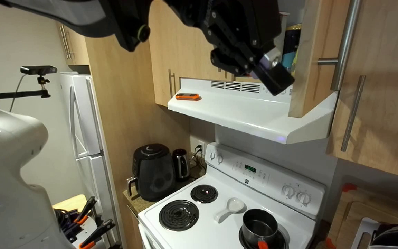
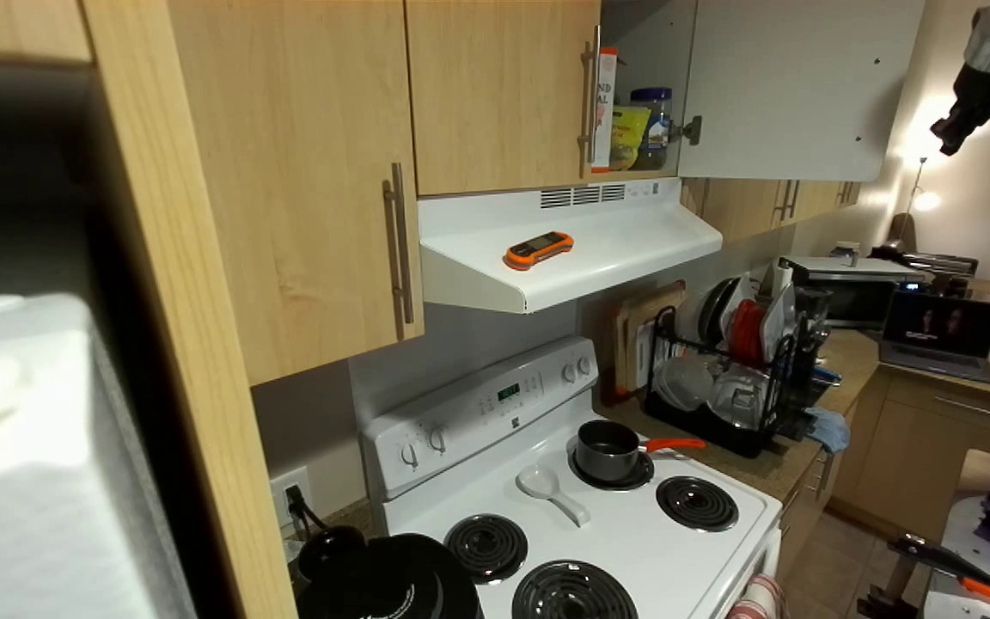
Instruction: Close the right cabinet door
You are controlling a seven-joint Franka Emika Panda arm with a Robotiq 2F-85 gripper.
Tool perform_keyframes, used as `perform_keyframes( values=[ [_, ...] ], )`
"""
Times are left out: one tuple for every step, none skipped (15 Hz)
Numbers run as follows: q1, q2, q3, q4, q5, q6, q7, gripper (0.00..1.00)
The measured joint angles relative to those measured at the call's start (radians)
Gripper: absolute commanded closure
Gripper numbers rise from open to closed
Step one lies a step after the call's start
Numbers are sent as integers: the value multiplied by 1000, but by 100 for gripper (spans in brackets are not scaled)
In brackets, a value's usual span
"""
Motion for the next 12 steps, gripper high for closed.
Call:
perform_keyframes(
  values=[
    [-4, 0, 4, 0, -21, 10, 21, 97],
    [-8, 1, 7, 0, -39, 19, 37, 97],
    [-11, 1, 8, 0, -56, 26, 51, 98],
    [-11, 1, 7, 0, -67, 32, 59, 98],
    [-11, 2, 6, 0, -74, 37, 62, 98],
    [-11, 3, 5, 0, -79, 44, 63, 97],
    [-11, 6, 4, 0, -84, 52, 63, 97],
    [-10, 10, 3, 0, -86, 60, 63, 97],
    [-9, 15, 3, 0, -86, 68, 63, 97],
    [-9, 21, 3, 1, -86, 75, 63, 97],
    [-8, 29, 3, 1, -88, 88, 63, 98],
    [-7, 36, 3, 1, -89, 106, 63, 97]
  ],
)
